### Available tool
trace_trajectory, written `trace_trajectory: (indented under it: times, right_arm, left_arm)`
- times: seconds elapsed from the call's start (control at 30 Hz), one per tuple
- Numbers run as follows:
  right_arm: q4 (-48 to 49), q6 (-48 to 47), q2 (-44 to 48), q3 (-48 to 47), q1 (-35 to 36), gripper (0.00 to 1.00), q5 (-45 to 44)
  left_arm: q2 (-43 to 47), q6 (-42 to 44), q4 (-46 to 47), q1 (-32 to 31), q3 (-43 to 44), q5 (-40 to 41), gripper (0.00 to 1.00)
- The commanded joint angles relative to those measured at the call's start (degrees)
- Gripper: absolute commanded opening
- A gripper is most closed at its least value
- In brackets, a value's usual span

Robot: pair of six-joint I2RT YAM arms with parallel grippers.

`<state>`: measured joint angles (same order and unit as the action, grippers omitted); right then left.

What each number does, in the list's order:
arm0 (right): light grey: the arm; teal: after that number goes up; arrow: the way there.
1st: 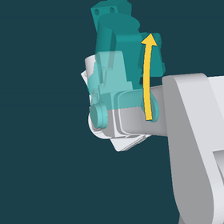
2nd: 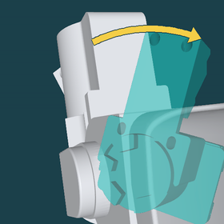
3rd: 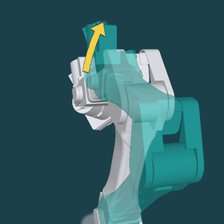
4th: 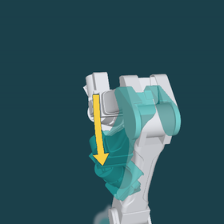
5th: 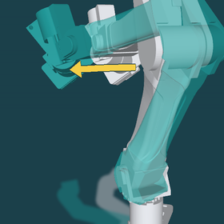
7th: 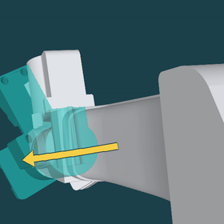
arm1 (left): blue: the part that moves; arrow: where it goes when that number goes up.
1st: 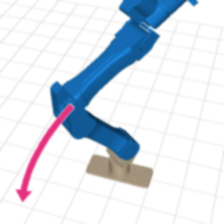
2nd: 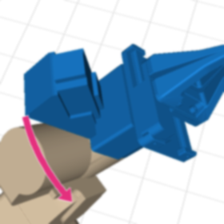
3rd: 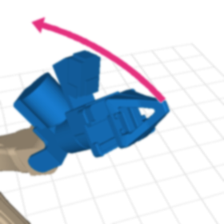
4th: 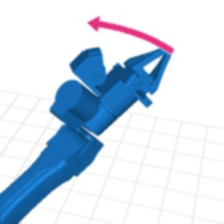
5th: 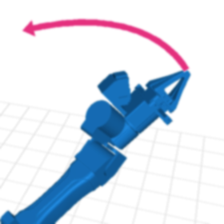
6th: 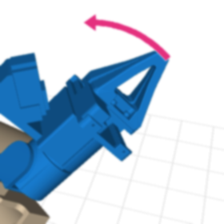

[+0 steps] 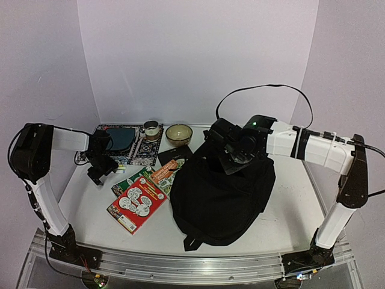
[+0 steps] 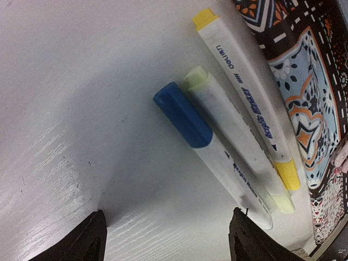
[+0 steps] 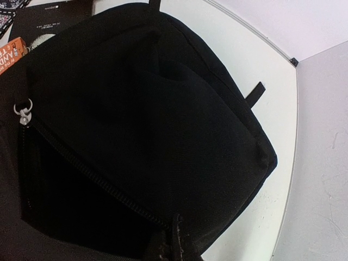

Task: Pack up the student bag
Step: Pick up the pen at the corner of the board.

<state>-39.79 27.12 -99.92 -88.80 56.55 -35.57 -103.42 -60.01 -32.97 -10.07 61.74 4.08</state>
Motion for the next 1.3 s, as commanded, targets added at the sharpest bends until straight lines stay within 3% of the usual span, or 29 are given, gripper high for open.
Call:
trace_trajectory:
  times: [0.0,0.3,0.63,0.8,1.27]
  right_arm:
    - [0.04,-0.35,2.77,0.54,-0.03,0.00,-1.67]
    - [0.27,-1.36,2.54,0.58,-0.03,0.00,-1.86]
    - [0.47,-1.87,3.37,1.76,-0.03,0.00,-2.14]
    - [0.61,-2.26,3.19,1.71,-0.03,0.00,-2.15]
    - [0.95,-2.45,3.51,1.96,0.00,0.00,-2.23]
  left_arm:
    - [-3.59,-0.91,-0.96,0.38,5.24,0.67,0.76]
    - [-5.45,-1.15,-1.82,0.51,7.82,1.52,0.73]
    - [2.27,-2.30,-1.73,0.50,8.79,4.42,0.78]
    - [-0.29,-1.25,-1.93,0.56,9.86,4.38,0.77]
    - [-6.90,1.29,-3.15,0.51,10.13,4.43,0.64]
